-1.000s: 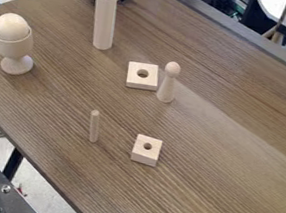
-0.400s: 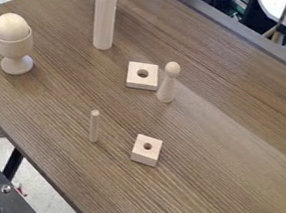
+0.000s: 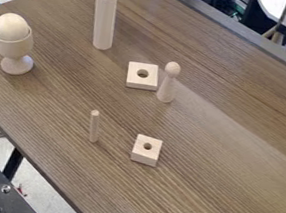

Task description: Put the cup to the of stick

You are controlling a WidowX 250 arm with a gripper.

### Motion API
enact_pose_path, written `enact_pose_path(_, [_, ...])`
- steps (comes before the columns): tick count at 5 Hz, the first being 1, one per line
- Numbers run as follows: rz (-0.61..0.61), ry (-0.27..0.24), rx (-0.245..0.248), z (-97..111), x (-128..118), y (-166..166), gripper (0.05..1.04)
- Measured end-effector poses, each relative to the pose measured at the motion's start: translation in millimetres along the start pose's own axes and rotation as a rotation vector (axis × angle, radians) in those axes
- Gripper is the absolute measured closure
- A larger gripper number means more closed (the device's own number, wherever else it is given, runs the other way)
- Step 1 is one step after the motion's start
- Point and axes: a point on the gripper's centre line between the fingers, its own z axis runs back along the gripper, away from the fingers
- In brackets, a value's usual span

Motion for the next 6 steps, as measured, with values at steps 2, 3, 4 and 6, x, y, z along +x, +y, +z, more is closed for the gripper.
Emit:
enact_pose_path(2, [0.011, 0.105, 0.068, 22.4, -37.2, -7.9, 0.345])
enact_pose_path(3, [0.017, 0.154, 0.105, 25.1, -49.2, -9.6, 0.346])
enact_pose_path(4, [0.013, 0.158, 0.122, 31.4, -59.3, -15.4, 0.346])
enact_pose_path(6, [0.027, 0.201, 0.154, 26.9, -70.0, -10.7, 0.346])
